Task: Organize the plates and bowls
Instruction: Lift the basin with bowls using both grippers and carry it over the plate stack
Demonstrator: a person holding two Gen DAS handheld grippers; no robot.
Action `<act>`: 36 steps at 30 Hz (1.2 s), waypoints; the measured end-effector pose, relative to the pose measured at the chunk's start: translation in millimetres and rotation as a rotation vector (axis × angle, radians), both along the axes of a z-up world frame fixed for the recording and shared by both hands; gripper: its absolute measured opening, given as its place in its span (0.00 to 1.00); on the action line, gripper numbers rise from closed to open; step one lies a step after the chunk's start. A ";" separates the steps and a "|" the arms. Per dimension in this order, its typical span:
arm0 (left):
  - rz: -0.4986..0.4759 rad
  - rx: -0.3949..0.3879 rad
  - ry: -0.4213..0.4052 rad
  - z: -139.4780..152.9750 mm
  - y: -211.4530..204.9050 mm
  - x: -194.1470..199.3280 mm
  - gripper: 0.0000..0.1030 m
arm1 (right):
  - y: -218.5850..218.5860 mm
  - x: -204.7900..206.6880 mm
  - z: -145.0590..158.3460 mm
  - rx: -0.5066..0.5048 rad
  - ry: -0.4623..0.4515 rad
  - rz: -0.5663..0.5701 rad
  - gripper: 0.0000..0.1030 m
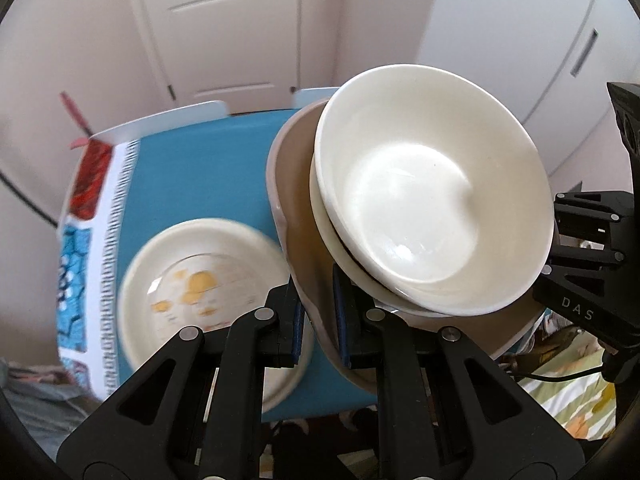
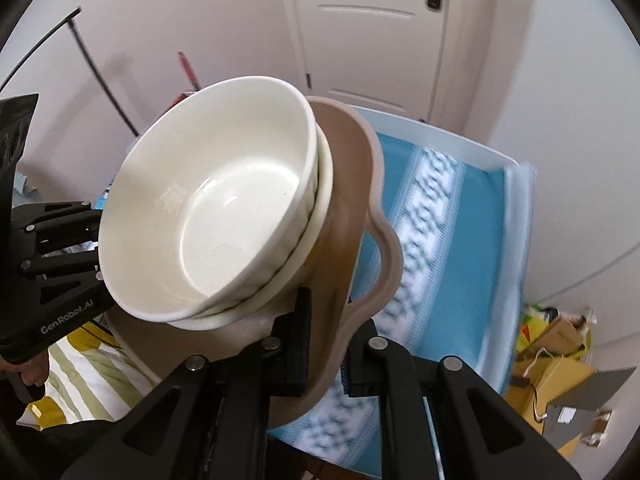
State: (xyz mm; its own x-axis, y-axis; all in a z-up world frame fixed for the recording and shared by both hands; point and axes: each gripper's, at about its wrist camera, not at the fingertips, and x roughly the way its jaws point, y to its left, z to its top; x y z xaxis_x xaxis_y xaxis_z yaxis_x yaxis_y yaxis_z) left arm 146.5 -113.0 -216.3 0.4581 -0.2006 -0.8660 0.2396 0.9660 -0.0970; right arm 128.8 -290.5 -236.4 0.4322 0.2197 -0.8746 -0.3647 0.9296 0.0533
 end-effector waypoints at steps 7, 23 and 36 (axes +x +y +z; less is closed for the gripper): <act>0.016 0.019 0.022 -1.6 69.7 -8.2 0.11 | 68.5 -0.1 -2.1 0.019 0.015 0.024 0.11; -0.058 0.034 0.110 -66.8 151.3 3.9 0.11 | 161.6 7.4 -63.5 0.034 0.096 -0.067 0.11; -0.108 0.092 0.067 -83.5 149.0 1.3 0.11 | 165.2 4.0 -84.6 0.051 0.103 -0.134 0.11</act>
State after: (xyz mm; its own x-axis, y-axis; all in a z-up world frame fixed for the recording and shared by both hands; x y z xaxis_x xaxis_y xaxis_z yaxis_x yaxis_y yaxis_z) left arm 147.9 36.0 -299.8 0.3786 -0.1639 -0.9109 0.3382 0.9406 -0.0286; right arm 132.8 -125.3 -321.0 0.3695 0.2111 -0.9049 -0.2281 0.9647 0.1319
